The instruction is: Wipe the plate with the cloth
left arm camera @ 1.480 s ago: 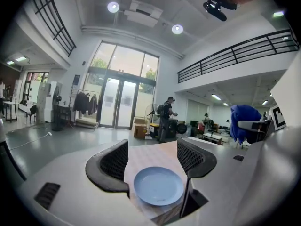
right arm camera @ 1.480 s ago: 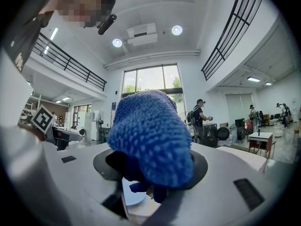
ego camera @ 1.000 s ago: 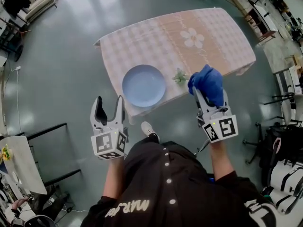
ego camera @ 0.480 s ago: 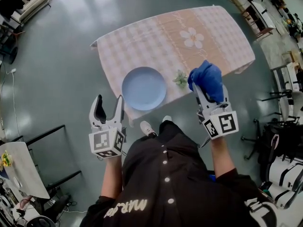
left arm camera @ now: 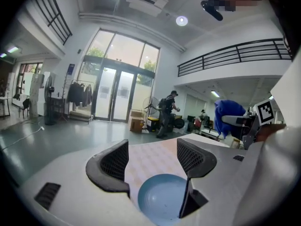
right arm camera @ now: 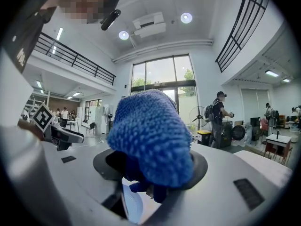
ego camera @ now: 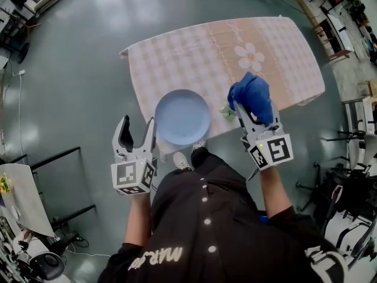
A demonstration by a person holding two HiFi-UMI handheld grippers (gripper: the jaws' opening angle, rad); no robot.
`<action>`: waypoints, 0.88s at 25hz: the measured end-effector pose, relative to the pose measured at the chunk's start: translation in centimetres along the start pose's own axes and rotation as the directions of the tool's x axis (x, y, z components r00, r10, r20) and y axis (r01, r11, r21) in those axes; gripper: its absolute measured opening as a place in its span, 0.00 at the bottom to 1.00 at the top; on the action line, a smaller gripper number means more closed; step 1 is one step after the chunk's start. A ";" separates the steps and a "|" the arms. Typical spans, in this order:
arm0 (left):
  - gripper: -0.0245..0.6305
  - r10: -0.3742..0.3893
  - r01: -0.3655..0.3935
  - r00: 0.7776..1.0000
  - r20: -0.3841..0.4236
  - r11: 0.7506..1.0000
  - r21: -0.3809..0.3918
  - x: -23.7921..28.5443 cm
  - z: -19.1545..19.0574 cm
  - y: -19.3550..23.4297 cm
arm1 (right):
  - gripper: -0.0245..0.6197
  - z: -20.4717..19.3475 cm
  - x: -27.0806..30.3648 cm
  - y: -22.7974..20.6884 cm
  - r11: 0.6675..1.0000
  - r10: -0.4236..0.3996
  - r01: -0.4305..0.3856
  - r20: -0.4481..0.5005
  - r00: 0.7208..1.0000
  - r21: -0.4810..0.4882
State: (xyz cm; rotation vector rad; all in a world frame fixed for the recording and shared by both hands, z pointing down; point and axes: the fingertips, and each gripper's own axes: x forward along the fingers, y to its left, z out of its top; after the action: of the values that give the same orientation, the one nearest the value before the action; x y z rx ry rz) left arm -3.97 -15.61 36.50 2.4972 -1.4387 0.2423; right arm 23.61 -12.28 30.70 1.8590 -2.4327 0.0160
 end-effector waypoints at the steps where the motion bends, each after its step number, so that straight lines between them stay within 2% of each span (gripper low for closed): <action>1: 0.53 0.002 -0.002 1.000 -0.003 1.000 0.006 0.3 0.1 0.0 | 0.36 -0.1 0.7 -0.1 1.000 0.011 -0.011 -0.004 1.000 0.003; 8: 0.53 0.035 -0.035 0.999 -0.034 0.999 0.015 2.3 -0.5 0.3 | 0.36 -1.2 3.9 -0.2 0.996 0.091 -0.091 -0.033 0.995 0.007; 14: 0.53 0.056 -0.056 0.987 -0.150 0.998 0.004 3.6 -5.7 1.2 | 0.36 -3.9 6.8 1.2 0.984 0.175 -0.178 -0.092 0.980 -0.021; 22: 0.53 0.062 -0.064 0.967 -0.249 0.998 0.001 4.7 -11.0 1.9 | 0.36 -7.8 10.6 3.3 0.954 0.276 -0.291 -0.162 0.947 -0.073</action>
State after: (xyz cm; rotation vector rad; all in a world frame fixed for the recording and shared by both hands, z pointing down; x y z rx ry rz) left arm -3.53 -17.16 48.55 2.3185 -1.4127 0.5413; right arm 18.09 -21.19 39.32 1.4005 -2.5227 0.0534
